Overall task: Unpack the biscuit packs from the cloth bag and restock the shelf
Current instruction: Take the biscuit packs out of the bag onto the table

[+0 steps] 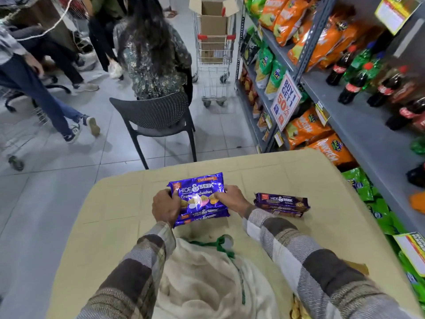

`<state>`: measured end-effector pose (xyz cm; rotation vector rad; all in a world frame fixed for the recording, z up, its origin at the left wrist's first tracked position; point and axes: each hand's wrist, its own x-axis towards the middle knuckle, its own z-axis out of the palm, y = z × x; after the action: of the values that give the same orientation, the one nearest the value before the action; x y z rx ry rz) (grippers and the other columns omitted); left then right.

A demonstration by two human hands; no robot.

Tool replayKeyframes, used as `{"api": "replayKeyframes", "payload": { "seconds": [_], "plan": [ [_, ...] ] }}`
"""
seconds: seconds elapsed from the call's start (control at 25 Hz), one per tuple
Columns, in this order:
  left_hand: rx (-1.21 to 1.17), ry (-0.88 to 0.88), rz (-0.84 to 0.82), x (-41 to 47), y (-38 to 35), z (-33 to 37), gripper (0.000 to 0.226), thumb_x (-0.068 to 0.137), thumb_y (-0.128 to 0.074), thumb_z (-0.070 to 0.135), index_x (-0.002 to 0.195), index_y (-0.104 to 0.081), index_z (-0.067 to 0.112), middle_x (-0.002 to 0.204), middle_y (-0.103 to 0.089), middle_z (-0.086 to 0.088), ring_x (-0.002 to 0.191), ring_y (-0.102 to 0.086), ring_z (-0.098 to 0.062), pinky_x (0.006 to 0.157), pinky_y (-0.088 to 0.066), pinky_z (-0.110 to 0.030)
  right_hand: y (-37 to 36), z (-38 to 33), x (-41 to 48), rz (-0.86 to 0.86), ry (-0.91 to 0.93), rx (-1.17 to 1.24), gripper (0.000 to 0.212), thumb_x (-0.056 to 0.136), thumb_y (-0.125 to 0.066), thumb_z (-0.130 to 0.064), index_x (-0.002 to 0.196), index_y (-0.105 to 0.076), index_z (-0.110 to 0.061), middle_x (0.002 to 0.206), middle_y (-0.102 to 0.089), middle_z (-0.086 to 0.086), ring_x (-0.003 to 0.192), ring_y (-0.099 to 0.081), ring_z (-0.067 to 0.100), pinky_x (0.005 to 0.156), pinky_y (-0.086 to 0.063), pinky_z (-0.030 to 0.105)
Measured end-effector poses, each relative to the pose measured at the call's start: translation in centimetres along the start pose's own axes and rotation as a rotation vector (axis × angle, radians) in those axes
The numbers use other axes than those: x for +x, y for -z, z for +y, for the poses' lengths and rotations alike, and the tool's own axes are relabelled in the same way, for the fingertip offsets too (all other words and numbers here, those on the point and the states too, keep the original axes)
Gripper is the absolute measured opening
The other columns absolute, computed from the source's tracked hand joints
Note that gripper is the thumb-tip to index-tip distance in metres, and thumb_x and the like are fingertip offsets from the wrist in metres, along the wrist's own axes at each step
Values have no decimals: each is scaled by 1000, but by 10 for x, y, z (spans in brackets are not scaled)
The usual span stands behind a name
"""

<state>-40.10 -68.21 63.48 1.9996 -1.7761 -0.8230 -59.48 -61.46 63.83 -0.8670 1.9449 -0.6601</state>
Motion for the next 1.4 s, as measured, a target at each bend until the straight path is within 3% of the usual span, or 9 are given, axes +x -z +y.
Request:
{"api": "replayKeyframes", "payload": {
  "seconds": [0.32,0.56,0.68,0.76,0.88,0.96,1.16,1.32,1.4],
  "plan": [
    [-29,70,-6,16,-39,-33,27,91,-52,27,98,-71,9,98,-71,-13,91,-65,-35,78,-52,-40,-33,30,24,-5,10,-34,31,86,-64,-28,114,-65,-14,113,-61,15,116,-55,31,102,-45,38],
    [-221,110,-3,9,-49,-56,37,95,-53,40,121,-64,16,112,-64,-7,101,-63,-28,86,-46,-35,-51,45,21,82,17,-170,60,95,-52,-43,149,-34,-25,123,-43,9,124,-43,31,110,-35,41],
    [-445,217,-23,14,-45,-63,57,90,-60,52,129,-58,11,120,-64,-5,100,-64,-25,93,-52,-43,-50,50,27,149,16,-143,51,91,-54,-52,136,-44,-29,118,-41,6,122,-45,31,105,-39,41],
    [-476,327,-86,19,-45,-66,67,88,-57,60,128,-58,6,119,-65,-6,103,-65,-25,90,-54,-40,-46,53,35,123,-43,-83,62,87,-53,-63,135,-42,-25,129,-40,9,127,-46,32,104,-43,42],
    [-553,410,-280,25,-47,-68,65,96,-37,63,105,-71,8,100,-76,-9,83,-73,-20,60,-53,-24,-43,59,48,70,-158,-71,83,88,-44,-72,149,-31,-16,148,-35,12,137,-41,30,107,-37,41],
    [-610,436,-358,27,-51,-66,66,101,-27,57,104,-72,8,99,-76,-14,81,-74,-25,60,-54,-26,-47,66,53,25,-132,-42,69,94,-36,-68,142,-44,-19,137,-50,14,128,-51,31,108,-42,43],
    [-616,405,-415,27,-62,-63,65,104,-20,51,112,-68,8,106,-73,-19,94,-72,-35,91,-56,-47,-63,62,51,-3,-113,164,55,104,-28,-49,133,-54,-10,128,-57,19,116,-61,34,102,-49,50],
    [-642,440,-438,25,-51,-65,62,105,-23,47,108,-69,6,85,-75,-12,70,-72,-25,66,-58,-34,-59,55,33,30,-100,179,48,106,-29,-38,116,-62,-5,122,-60,24,110,-62,36,99,-49,48],
    [-640,428,-432,18,-43,-59,60,105,-25,47,104,-70,9,78,-76,-8,65,-73,-23,63,-56,-33,-56,55,19,28,-90,218,45,106,-28,-37,109,-63,-8,120,-61,24,109,-63,36,99,-50,48]
  ]
}}
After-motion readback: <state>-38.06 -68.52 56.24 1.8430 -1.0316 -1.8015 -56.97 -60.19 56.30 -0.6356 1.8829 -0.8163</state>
